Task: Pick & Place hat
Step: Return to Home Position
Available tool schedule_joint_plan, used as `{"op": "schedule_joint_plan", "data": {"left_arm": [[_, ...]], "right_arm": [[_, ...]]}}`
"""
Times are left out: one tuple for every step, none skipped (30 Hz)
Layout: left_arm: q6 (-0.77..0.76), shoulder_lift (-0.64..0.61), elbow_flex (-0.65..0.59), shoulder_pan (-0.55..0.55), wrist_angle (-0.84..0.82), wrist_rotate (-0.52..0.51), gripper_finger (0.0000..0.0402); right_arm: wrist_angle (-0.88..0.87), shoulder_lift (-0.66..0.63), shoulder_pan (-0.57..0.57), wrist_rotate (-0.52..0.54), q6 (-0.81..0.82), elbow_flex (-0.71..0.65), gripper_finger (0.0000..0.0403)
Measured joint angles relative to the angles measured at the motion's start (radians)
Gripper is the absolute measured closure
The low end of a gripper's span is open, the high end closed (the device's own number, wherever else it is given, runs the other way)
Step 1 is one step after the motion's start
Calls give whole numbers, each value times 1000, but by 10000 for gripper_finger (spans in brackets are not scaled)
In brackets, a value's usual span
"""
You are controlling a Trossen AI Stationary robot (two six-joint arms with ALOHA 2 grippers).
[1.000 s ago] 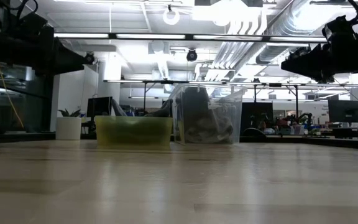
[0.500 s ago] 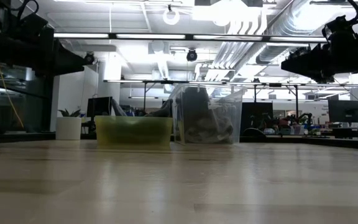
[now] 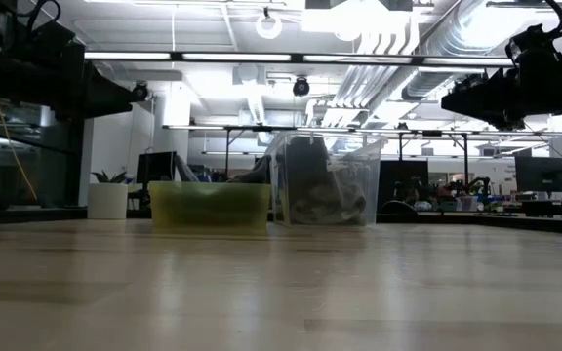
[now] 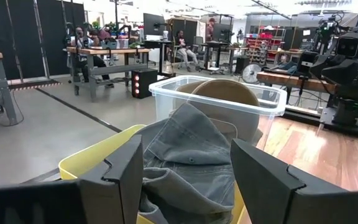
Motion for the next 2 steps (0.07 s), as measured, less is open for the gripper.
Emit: {"op": "schedule_joint_plan", "data": {"left_arm": [[0,0,0,0,0,0,200],[0,0,0,0,0,0,200]], "right_arm": [[0,0,0,0,0,0,286],[0,0,0,0,0,0,286]]}}
